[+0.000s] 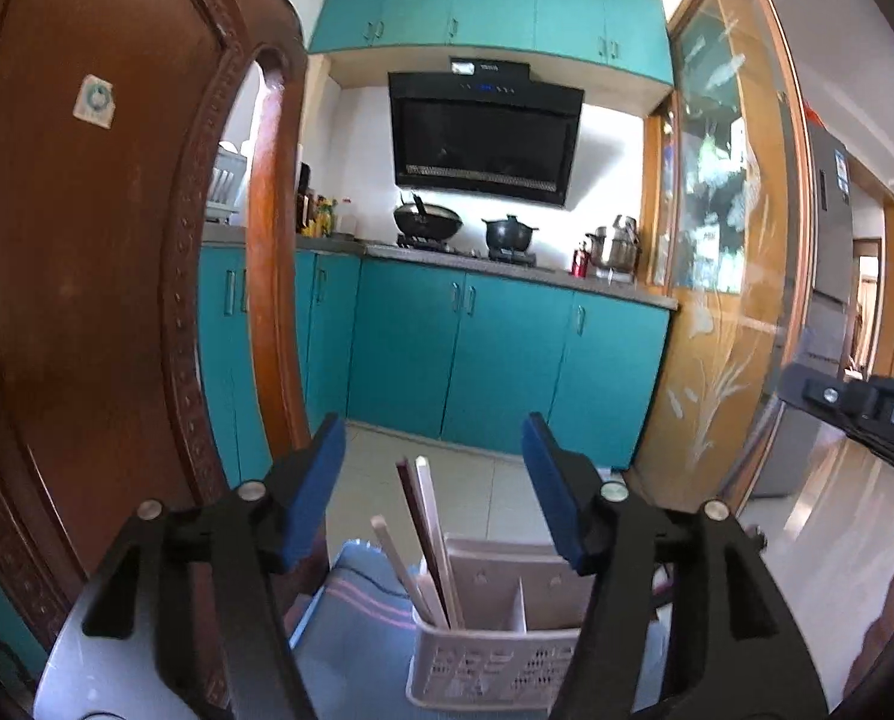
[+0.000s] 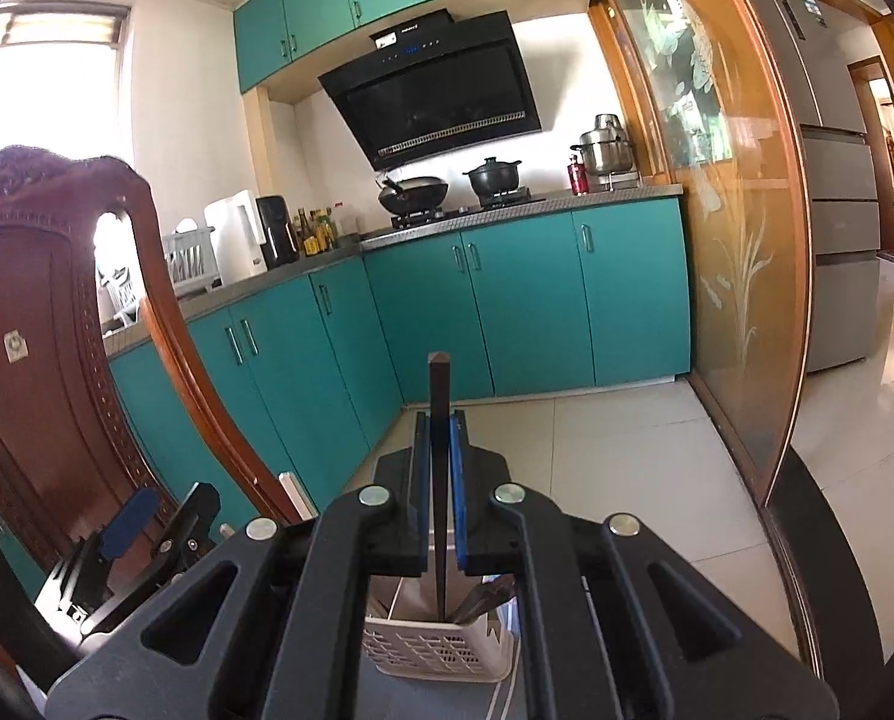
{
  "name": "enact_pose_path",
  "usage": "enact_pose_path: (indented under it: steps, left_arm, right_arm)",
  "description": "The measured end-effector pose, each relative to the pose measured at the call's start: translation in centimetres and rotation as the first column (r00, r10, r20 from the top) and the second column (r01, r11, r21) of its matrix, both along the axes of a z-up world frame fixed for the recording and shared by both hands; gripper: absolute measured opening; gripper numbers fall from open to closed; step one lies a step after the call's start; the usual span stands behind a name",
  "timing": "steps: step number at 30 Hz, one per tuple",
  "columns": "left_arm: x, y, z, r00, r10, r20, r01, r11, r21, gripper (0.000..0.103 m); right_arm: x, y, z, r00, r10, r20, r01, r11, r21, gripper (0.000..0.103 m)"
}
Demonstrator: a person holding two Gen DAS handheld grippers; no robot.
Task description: Organize utensils
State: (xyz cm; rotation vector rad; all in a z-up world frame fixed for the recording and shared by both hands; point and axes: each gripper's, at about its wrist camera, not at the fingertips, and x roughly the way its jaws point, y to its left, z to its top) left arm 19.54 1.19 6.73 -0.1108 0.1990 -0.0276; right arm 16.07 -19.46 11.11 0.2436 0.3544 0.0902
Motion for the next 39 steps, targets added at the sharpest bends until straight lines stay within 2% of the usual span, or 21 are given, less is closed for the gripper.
enact_pose_path:
  steps: [6, 19, 22, 25, 27, 28, 30, 33, 35, 39]
  left_arm:
    - [-1.1, -0.2, -0.8, 1.000, 0.001, 0.005, -0.001, 0.999, 0.046, 0.064]
    - [-2.1, 0.7, -1.6, 1.000, 0.005, -0.015, -0.004, 0.998, 0.061, 0.065]
    - [-2.2, 0.8, -1.8, 1.000, 0.006, -0.023, -0.004, 0.998, 0.068, 0.065]
    - [-2.3, 0.8, -1.9, 1.000, 0.005, -0.026, -0.003, 0.997, 0.082, 0.067]
    - [-2.4, 0.8, -2.0, 1.000, 0.004, -0.026, -0.002, 0.996, 0.093, 0.069]
    - [-2.5, 0.7, -2.1, 1.000, 0.004, -0.027, -0.001, 0.995, 0.096, 0.069]
    - [-2.6, 0.7, -2.1, 1.000, 0.001, -0.030, 0.002, 0.995, 0.100, 0.072]
    - [-2.8, 0.5, -2.3, 0.999, -0.008, -0.032, 0.011, 0.995, 0.103, 0.076]
    - [-3.1, 0.3, -2.3, 0.999, -0.015, -0.030, 0.018, 0.994, 0.111, 0.079]
    - [-4.1, -0.2, -2.2, 0.999, -0.031, -0.019, 0.034, 0.990, 0.137, 0.086]
  right_arm:
    - [0.5, 1.1, -1.0, 1.000, 0.006, -0.022, -0.006, 0.999, -0.036, 0.007]
    - [1.0, 3.0, -2.9, 0.998, 0.006, -0.055, -0.014, 0.991, -0.136, 0.007]
    - [0.9, 2.9, -3.0, 0.998, -0.017, -0.055, 0.009, 0.987, -0.160, 0.010]
    - [0.3, 2.3, -2.6, 0.999, -0.013, -0.042, 0.007, 0.990, -0.140, 0.023]
    - [-0.4, 1.8, -2.3, 1.000, -0.019, -0.020, 0.016, 0.992, -0.128, 0.039]
    - [-0.7, 1.7, -2.3, 1.000, -0.021, -0.012, 0.019, 0.992, -0.125, 0.044]
    - [-1.4, 1.3, -2.0, 1.000, -0.020, 0.014, 0.021, 0.993, -0.118, 0.062]
    - [-2.9, 0.7, -1.7, 0.998, -0.030, 0.059, 0.038, 0.991, -0.127, 0.072]
    - [-4.0, 0.4, -1.8, 0.996, -0.041, 0.083, 0.052, 0.988, -0.143, 0.083]
    - [-6.8, -0.4, -2.9, 0.994, -0.069, 0.088, 0.082, 0.984, -0.161, 0.096]
